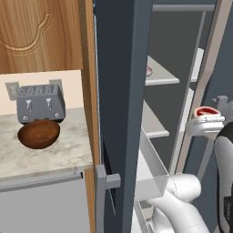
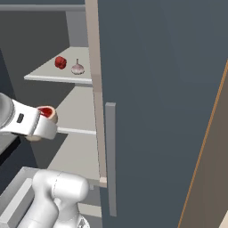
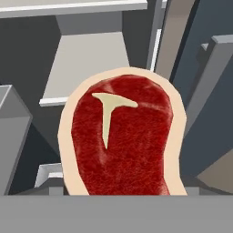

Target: Take the steak, bell pepper, and garlic from the freezer and place them in the bowl on the counter.

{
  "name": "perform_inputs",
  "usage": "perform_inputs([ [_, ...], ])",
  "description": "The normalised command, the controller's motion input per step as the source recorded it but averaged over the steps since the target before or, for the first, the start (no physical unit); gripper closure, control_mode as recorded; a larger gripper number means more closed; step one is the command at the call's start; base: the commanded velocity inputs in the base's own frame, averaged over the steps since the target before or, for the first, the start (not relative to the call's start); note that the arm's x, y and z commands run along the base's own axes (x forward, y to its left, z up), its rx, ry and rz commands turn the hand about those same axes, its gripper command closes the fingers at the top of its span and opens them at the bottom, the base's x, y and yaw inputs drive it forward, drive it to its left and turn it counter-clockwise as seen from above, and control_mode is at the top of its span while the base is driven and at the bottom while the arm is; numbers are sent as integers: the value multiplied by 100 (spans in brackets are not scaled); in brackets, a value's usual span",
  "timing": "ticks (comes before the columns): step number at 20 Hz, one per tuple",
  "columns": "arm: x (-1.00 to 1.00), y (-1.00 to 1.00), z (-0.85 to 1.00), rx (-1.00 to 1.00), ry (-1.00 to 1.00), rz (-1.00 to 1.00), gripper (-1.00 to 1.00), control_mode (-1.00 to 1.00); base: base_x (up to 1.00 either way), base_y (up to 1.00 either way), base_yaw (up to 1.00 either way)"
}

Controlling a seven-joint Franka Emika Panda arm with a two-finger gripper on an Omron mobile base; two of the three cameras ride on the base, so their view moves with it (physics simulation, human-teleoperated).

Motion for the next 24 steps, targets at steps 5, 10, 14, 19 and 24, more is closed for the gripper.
perform_inputs([
  [5,0,1,0,0,0,-1,100,-100,0,0,0],
  [10,0,0,0,0,0,0,100,100,-11,0,0],
  [14,0,0,0,0,0,0,100,100,-95,-8,0],
  [19,0,0,0,0,0,0,100,100,-100,-31,2],
  [24,0,0,0,0,0,0,100,100,-56,-38,25],
])
